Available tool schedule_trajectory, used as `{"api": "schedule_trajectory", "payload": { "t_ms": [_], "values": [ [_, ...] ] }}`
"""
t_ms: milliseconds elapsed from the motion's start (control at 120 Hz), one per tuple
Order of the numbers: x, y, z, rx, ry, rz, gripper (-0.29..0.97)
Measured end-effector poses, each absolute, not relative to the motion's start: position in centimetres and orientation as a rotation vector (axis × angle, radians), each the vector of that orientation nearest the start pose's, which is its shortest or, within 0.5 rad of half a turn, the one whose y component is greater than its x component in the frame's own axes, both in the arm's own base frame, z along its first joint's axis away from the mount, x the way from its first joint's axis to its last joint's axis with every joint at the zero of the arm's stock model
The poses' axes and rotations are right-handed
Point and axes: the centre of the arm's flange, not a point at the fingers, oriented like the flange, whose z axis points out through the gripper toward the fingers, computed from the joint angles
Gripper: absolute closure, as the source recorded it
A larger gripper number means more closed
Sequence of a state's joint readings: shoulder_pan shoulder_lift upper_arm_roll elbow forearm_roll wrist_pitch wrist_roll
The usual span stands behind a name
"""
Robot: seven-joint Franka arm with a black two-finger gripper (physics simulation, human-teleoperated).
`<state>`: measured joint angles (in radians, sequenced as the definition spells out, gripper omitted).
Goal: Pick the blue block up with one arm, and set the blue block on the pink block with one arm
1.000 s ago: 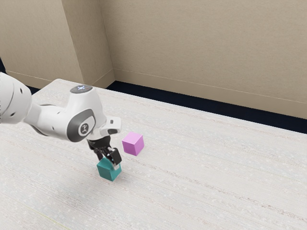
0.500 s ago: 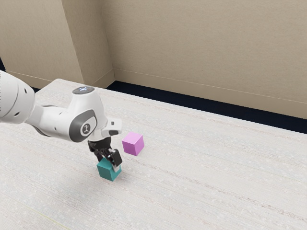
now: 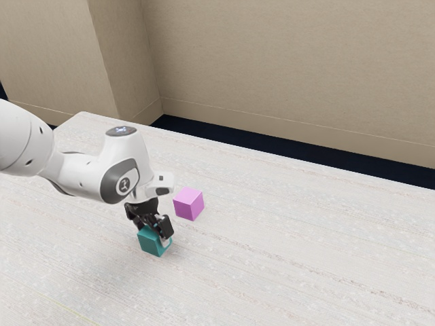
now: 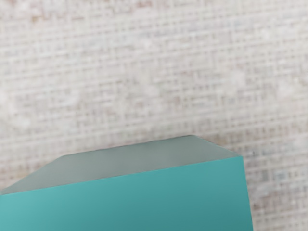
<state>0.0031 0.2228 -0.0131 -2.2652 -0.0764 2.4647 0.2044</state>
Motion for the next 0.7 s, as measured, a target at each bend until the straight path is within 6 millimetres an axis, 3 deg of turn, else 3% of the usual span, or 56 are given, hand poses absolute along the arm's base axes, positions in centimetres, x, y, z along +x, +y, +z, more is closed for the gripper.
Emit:
{"api": "schedule_trajectory", "payload": {
  "t_ms": [275, 525, 700],
  "values": [
    [53.5, -0.5, 25.9, -3.185, 0.227, 0.031, 0.19],
    [53.5, -0.6, 26.1, -3.186, 0.216, 0.025, 0.25],
    [53.7, -0.6, 27.4, -3.183, 0.212, -0.011, 0.26]
  ]
}}
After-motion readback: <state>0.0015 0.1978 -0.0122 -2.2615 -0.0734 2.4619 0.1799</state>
